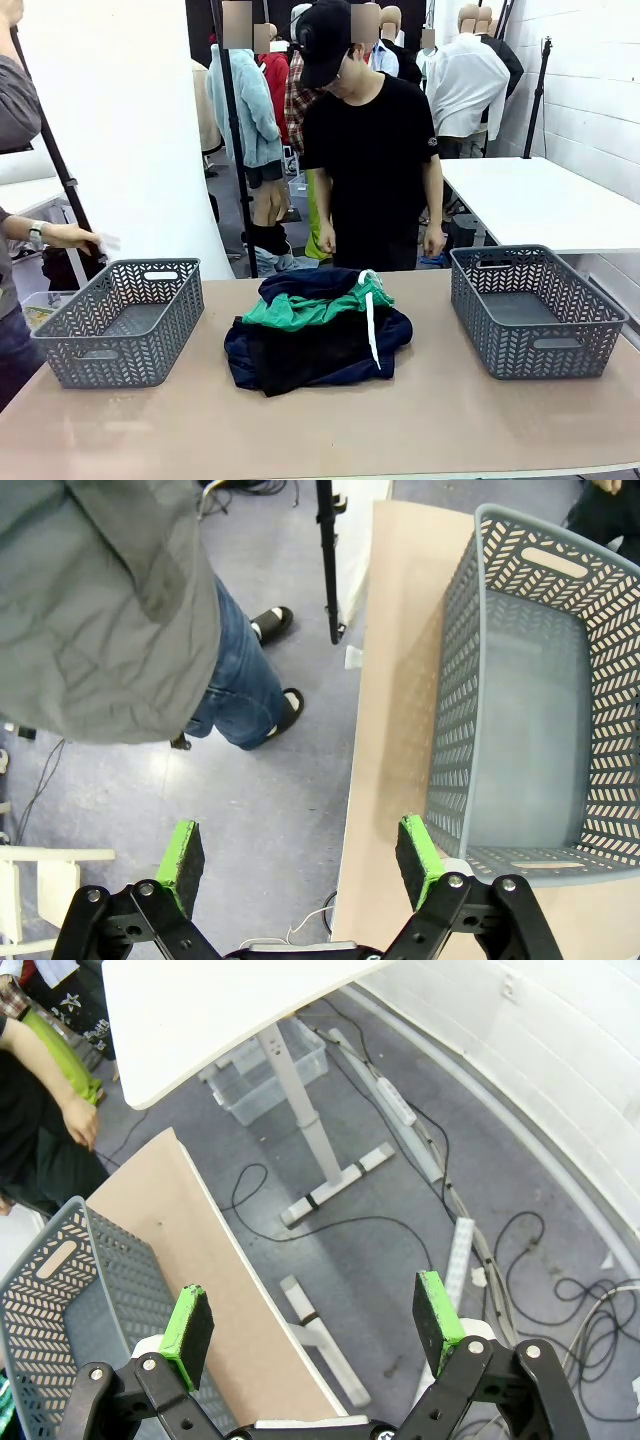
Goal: Sort the tops and bottoms.
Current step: Lift clothes from the center of the table with your left hand.
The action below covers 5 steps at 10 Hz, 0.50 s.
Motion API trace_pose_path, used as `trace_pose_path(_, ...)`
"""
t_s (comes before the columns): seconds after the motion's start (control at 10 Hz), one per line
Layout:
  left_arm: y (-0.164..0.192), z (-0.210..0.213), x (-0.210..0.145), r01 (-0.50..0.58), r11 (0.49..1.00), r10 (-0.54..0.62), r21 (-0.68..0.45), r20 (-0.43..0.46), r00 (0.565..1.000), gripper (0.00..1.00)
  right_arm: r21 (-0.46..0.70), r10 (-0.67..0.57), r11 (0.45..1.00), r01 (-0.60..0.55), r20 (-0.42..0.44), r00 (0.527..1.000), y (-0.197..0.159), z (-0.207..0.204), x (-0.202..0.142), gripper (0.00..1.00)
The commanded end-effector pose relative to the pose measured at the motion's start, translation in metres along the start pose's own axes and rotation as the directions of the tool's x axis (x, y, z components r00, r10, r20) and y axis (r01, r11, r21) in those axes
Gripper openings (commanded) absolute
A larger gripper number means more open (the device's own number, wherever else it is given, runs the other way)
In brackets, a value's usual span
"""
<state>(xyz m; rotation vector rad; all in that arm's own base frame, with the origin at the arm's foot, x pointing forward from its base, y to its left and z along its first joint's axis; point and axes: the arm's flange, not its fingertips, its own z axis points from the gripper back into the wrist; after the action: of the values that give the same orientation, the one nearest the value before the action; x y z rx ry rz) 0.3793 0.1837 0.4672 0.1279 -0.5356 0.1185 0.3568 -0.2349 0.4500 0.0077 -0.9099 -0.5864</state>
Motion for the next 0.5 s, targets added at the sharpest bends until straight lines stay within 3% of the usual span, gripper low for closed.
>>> trace_pose_path(0.0, 0.0009, 0.0012, -0.0026, -0.004, 1.000, 0.004, -0.001, 0.002, 1.000, 1.00, -0.005, -0.004, 1.000, 0.004, -0.004, 1.000, 0.0022, 0.0016, 0.0003, 1.00)
trace_pose_path(0.4, 0.0009, 0.0012, -0.0026, -0.004, 1.000, 0.004, -0.001, 0.002, 1.000, 1.00, -0.005, -0.004, 1.000, 0.004, -0.004, 1.000, 0.0022, 0.0016, 0.0003, 1.00)
